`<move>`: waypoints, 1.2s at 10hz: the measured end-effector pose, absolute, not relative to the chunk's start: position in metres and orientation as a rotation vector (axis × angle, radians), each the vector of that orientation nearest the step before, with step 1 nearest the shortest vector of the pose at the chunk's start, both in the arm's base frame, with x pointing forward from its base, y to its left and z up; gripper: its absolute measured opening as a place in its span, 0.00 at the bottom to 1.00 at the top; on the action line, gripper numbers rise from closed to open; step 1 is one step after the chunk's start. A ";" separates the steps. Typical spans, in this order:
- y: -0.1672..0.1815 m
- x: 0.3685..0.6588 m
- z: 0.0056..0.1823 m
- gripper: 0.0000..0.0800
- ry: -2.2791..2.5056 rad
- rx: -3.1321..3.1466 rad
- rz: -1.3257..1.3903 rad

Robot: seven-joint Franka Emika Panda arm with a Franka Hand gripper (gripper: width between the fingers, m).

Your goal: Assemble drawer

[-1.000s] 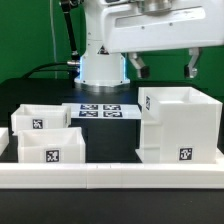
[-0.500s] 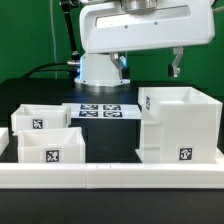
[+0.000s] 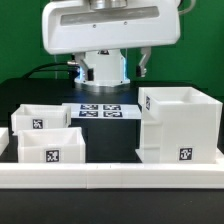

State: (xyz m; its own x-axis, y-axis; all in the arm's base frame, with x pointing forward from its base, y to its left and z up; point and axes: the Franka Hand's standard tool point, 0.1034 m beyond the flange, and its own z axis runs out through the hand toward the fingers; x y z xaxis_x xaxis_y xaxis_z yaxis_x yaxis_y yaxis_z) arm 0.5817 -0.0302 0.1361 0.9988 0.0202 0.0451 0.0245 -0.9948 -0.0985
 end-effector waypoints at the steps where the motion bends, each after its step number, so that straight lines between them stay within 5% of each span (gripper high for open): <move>1: -0.040 0.581 0.128 0.81 -0.128 -3.049 -0.088; 6: -0.046 0.578 0.117 0.81 -0.190 -3.048 -0.076; 12: -0.083 0.568 0.071 0.81 -0.372 -3.066 -0.097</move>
Offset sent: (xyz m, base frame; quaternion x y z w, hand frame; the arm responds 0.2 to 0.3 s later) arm 0.0000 0.0000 0.0000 0.0000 0.0000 0.0000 1.0000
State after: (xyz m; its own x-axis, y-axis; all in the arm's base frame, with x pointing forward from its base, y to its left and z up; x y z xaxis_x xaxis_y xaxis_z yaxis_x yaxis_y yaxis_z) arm 0.5680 -0.0825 0.0711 0.9691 0.2370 0.0684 0.2402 -0.9697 -0.0440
